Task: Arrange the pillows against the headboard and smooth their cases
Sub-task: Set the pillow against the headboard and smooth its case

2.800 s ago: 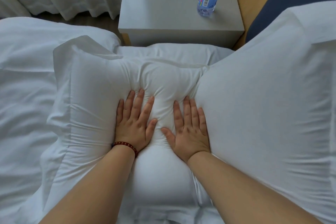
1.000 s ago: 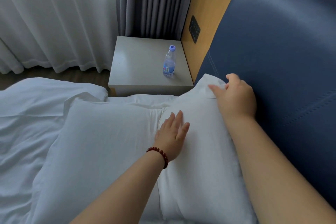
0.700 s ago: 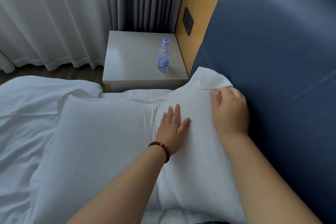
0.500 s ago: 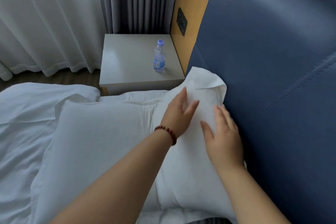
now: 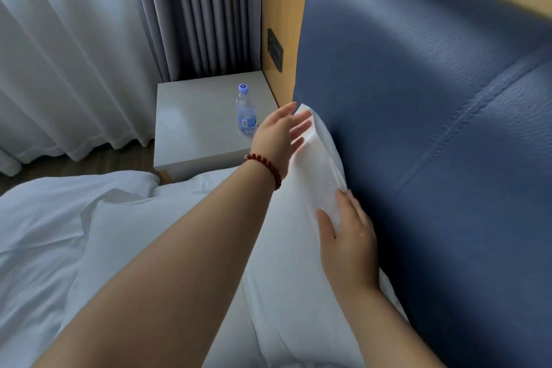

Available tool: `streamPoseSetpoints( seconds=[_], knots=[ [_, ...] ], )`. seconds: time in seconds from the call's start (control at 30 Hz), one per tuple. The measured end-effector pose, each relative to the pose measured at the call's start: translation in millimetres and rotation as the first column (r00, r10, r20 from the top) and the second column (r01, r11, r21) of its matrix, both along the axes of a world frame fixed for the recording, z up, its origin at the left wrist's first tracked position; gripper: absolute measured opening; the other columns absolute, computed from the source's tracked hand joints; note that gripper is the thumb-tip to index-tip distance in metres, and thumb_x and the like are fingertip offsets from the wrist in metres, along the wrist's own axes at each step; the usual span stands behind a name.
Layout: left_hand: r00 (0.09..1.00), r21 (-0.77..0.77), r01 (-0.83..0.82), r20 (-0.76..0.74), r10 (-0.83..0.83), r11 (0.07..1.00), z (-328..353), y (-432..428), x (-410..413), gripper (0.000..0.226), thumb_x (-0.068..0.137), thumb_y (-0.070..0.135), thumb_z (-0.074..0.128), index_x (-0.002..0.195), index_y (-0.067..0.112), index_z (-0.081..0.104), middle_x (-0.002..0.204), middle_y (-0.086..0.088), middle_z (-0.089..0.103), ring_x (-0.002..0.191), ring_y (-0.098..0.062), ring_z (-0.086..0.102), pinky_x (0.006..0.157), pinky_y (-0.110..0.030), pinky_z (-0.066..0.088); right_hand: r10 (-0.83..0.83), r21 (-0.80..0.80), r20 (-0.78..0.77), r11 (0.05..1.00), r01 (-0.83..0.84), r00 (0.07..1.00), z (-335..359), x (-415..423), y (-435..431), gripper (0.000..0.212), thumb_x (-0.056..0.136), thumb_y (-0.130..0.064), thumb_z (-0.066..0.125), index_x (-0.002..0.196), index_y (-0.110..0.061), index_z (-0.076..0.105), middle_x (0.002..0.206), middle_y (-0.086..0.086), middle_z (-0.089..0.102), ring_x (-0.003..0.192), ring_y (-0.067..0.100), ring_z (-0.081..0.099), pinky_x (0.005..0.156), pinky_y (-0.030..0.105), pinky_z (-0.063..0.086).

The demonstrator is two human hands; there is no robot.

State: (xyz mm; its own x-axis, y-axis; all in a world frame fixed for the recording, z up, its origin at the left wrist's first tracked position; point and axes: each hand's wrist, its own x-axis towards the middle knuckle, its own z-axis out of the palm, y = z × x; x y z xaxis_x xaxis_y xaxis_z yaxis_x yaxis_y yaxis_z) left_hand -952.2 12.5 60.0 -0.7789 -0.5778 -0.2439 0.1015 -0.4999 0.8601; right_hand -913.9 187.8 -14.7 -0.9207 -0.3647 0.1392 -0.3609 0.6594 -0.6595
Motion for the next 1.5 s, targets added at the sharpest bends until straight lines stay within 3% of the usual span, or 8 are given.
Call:
streamPoseSetpoints(
  seconds=[0.13,0.37,0.53,0.77,0.9,1.1,1.3,1.5],
  knots=[
    [0.999,-0.967,0.025,0.016,-0.039,0.253,-26,1,20,0.025,0.087,0.012,0.048,0.094,0.016,0.071,0.094,0.001,0.073,0.088,-0.017,0.068,0.083,-0.034,0.054,0.025,0.002,-0.012,1.0,-0.025,1.0,-4,-2,-1,0.052,0.096,-0.03,0.059,0.144,-0.014,0.047,0.149,0.005,0.046,0.134,0.027,0.044,0.106,0.027,0.031],
    [0.896,-0.814,0.307,0.422,-0.139,-0.493,-38,-27,17,0.049,0.096,0.039,0.03,0.137,0.025,0.054,0.138,0.002,0.057,0.13,-0.022,0.05,0.108,-0.046,0.036,0.037,-0.037,-0.034,0.999,-0.039,0.999,1,9,-12,0.057,0.092,-0.042,0.045,0.139,-0.012,0.053,0.141,0.007,0.055,0.127,0.027,0.052,0.102,0.027,0.035],
    [0.723,-0.724,0.689,0.685,0.092,-0.018,-25,-35,-16,0.051,0.104,0.047,0.025,0.153,0.033,0.026,0.152,0.002,0.039,0.142,-0.022,0.029,0.116,-0.042,0.021,0.02,0.03,-0.086,0.999,-0.017,0.996,-1,15,-17,0.061,0.093,-0.046,0.038,0.142,-0.012,0.05,0.147,0.007,0.049,0.131,0.03,0.049,0.105,0.042,0.041],
    [0.884,-0.62,0.401,0.455,-0.107,0.674,-115,-5,49,0.051,0.105,0.041,0.029,0.155,0.028,0.023,0.16,0.014,0.023,0.145,-0.001,0.019,0.121,-0.027,0.01,0.21,0.338,-0.307,0.936,-0.1,0.928,-16,20,-26,0.062,0.093,-0.04,0.037,0.148,-0.012,0.041,0.159,0.011,0.028,0.148,0.028,0.023,0.119,0.05,0.014],
    [0.525,-0.52,0.757,0.844,0.105,0.396,-184,-29,127,0.057,0.104,0.046,0.015,0.157,0.027,0.008,0.164,0.009,0.004,0.151,-0.01,-0.001,0.122,-0.036,-0.004,0.296,0.481,-0.351,0.871,-0.1,0.889,-25,27,-31,0.062,0.091,-0.036,0.046,0.148,-0.011,0.041,0.161,0.012,0.024,0.149,0.03,0.018,0.119,0.05,0.01],
    [0.485,-0.56,0.825,0.771,0.414,0.076,-200,-24,174,0.06,0.097,0.054,0.004,0.152,0.039,-0.012,0.162,0.01,-0.016,0.147,-0.014,-0.022,0.12,-0.044,-0.013,0.609,0.698,-0.206,0.64,-0.321,0.766,-56,46,-85,0.059,0.099,-0.03,0.04,0.153,-0.008,0.029,0.162,0.013,0.017,0.151,0.028,0.009,0.117,0.046,-0.013],
    [0.212,-0.567,0.646,0.777,0.593,0.511,-194,-104,217,0.066,0.097,0.059,0.012,0.156,0.031,0.0,0.165,0.002,-0.007,0.151,-0.024,-0.011,0.119,-0.055,-0.007,0.615,0.837,-0.1,0.477,-0.268,0.782,-76,38,-96,0.065,0.104,-0.044,0.016,0.155,-0.008,-0.002,0.161,0.019,-0.015,0.147,0.035,-0.021,0.113,0.05,-0.025],
    [0.386,-0.585,0.744,0.771,0.506,0.323,-210,-77,282,0.064,0.096,0.064,0.017,0.153,0.043,-0.004,0.163,0.009,-0.016,0.149,-0.015,-0.017,0.121,-0.04,-0.009,0.672,0.493,0.196,0.562,-0.664,0.714,-129,109,-125,0.073,0.094,-0.066,0.013,0.156,-0.03,-0.004,0.163,0.006,-0.017,0.15,0.023,-0.017,0.118,0.036,-0.01]
  ],
)
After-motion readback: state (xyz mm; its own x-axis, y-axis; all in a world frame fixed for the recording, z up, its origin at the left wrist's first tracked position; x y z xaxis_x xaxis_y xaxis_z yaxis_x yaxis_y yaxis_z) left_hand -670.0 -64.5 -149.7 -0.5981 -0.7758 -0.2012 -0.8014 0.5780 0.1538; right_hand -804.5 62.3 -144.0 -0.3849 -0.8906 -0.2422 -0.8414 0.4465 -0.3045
